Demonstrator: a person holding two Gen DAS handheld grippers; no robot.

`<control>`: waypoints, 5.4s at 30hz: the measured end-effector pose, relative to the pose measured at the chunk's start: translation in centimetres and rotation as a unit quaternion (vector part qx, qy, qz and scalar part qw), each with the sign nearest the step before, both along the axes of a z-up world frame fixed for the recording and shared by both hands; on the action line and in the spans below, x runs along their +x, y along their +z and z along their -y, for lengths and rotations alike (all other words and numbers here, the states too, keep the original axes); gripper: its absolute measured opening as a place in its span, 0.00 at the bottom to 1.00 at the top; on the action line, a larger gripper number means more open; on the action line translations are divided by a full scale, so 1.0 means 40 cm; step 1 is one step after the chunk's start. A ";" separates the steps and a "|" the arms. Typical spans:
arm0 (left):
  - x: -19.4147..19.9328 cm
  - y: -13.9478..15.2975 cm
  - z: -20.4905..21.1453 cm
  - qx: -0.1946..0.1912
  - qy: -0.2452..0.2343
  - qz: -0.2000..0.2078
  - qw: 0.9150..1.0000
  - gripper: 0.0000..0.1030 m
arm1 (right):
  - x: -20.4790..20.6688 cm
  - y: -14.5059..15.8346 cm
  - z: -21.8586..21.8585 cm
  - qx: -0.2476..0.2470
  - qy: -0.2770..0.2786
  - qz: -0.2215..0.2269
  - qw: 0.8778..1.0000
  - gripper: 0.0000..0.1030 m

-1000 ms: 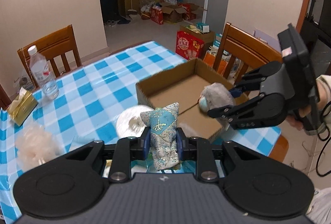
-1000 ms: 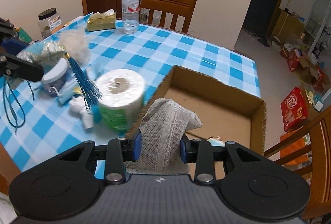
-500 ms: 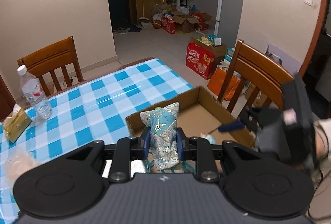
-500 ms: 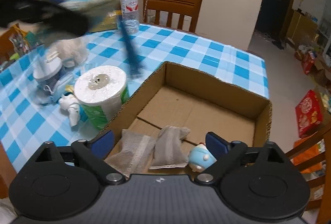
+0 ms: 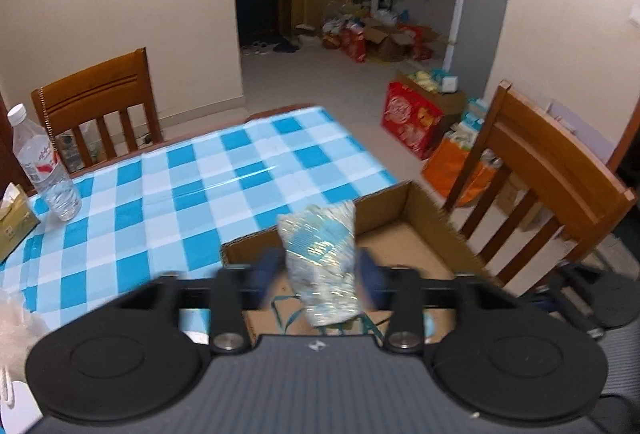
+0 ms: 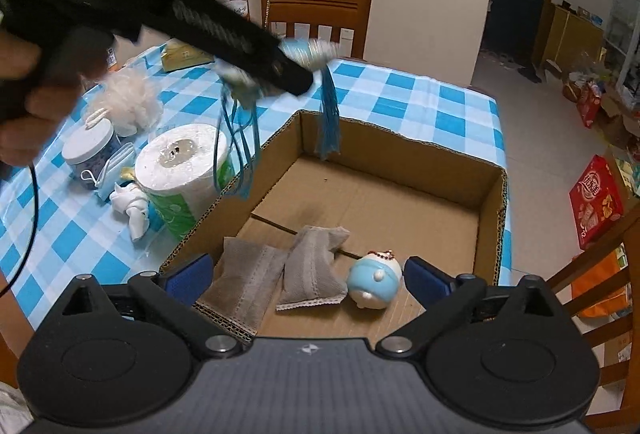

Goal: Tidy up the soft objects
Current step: 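Carry both sachets into the cardboard box and open both tools to release, then move both open tools back over the table items, then grasp the white sock with the right tool while the left grasps the pink mesh pouf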

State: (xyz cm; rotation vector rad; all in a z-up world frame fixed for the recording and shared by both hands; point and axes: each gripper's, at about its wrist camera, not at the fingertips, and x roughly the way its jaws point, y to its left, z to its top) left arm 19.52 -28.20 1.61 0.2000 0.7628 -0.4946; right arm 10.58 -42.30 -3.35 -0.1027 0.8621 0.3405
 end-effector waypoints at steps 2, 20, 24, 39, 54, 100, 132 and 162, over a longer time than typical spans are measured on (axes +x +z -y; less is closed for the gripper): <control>-0.001 -0.020 -0.002 0.009 0.007 0.009 1.000 0.90 | 0.002 -0.004 0.002 0.001 -0.004 -0.003 1.000 1.00; -0.111 -0.059 -0.112 0.022 0.027 0.013 0.999 0.97 | 0.011 -0.019 -0.045 0.003 -0.030 -0.016 0.999 1.00; -0.138 -0.061 -0.147 0.024 0.037 0.010 0.999 0.98 | 0.002 -0.017 -0.061 0.002 -0.041 -0.014 0.999 1.00; -0.194 -0.084 -0.349 0.014 0.017 0.002 1.000 0.98 | -0.063 0.004 -0.226 -0.027 -0.092 -0.012 0.995 1.00; -0.220 -0.124 -0.645 0.044 0.006 0.004 0.999 0.98 | -0.084 -0.003 -0.498 -0.034 -0.125 -0.024 0.991 1.00; 0.140 -0.159 -0.856 0.049 0.154 -0.023 0.987 0.98 | 0.138 -0.249 -0.813 -0.078 0.069 -0.060 0.993 1.00; 0.333 -0.277 -0.883 0.001 0.182 -0.102 0.978 0.98 | 0.162 -0.260 -0.847 -0.139 0.046 -0.059 0.987 0.84; 0.313 -0.246 -0.884 0.001 0.150 -0.090 0.985 0.43 | 0.163 -0.224 -0.810 -0.105 0.027 -0.066 0.992 0.54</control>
